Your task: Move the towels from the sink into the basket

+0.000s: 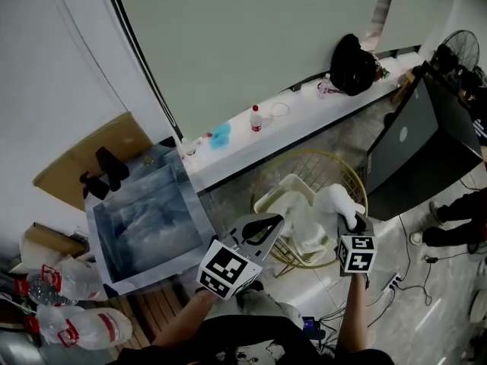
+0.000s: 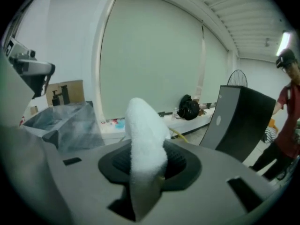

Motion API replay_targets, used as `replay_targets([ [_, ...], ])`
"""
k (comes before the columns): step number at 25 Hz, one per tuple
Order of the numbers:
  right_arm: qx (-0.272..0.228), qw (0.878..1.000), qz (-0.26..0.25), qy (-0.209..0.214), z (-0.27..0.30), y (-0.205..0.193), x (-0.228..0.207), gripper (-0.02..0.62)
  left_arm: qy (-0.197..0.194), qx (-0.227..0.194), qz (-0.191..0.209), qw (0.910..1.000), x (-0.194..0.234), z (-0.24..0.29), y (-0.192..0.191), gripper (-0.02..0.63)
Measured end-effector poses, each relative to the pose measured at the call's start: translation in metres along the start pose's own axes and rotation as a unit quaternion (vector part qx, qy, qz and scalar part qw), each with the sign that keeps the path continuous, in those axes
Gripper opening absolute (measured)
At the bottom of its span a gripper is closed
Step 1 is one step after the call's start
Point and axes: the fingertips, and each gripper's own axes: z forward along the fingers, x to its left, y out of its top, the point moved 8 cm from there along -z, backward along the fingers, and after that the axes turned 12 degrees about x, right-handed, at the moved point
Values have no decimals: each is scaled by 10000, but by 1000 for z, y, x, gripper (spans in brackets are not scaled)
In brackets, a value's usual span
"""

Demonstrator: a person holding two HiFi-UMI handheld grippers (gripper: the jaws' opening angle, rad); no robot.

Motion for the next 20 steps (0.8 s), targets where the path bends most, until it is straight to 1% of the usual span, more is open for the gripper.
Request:
replay_targets([
  [3, 600, 9979, 179, 163, 42, -32, 1, 121, -93, 75, -38, 9999, -5, 8, 0, 9],
  [6, 1052, 9908, 666, 521, 83, -62, 7, 124, -79, 256, -8, 9996, -6, 9, -5, 9],
  [9, 1247, 9765, 1382, 1084, 119, -80, 20, 130, -15, 361, -50, 9993, -5, 6, -7, 9],
  [11, 1431, 9652, 1690, 1392, 137, -87, 33, 138, 66, 411, -110, 9991, -2, 0, -9, 9],
  [13, 1581, 9610, 1654, 1552, 153, -94, 46, 149, 136, 448, -191, 9987, 0, -7, -12, 9],
  [15, 1715, 9621, 1415, 1580, 166, -98, 56, 163, 204, 534, -262, 9980, 2, -12, -16, 9],
  [17, 1848, 9614, 1287, 1583, 174, -101, 63, 183, 271, 597, -302, 9974, 5, -14, -21, 9],
  [18, 1855, 9619, 1235, 1585, 177, -101, 65, 202, 296, 599, -320, 9973, 6, -15, -22, 9],
  [20, 1758, 9644, 1152, 1606, 177, -97, 68, 261, 334, 618, -374, 9968, 8, -17, -25, 9],
])
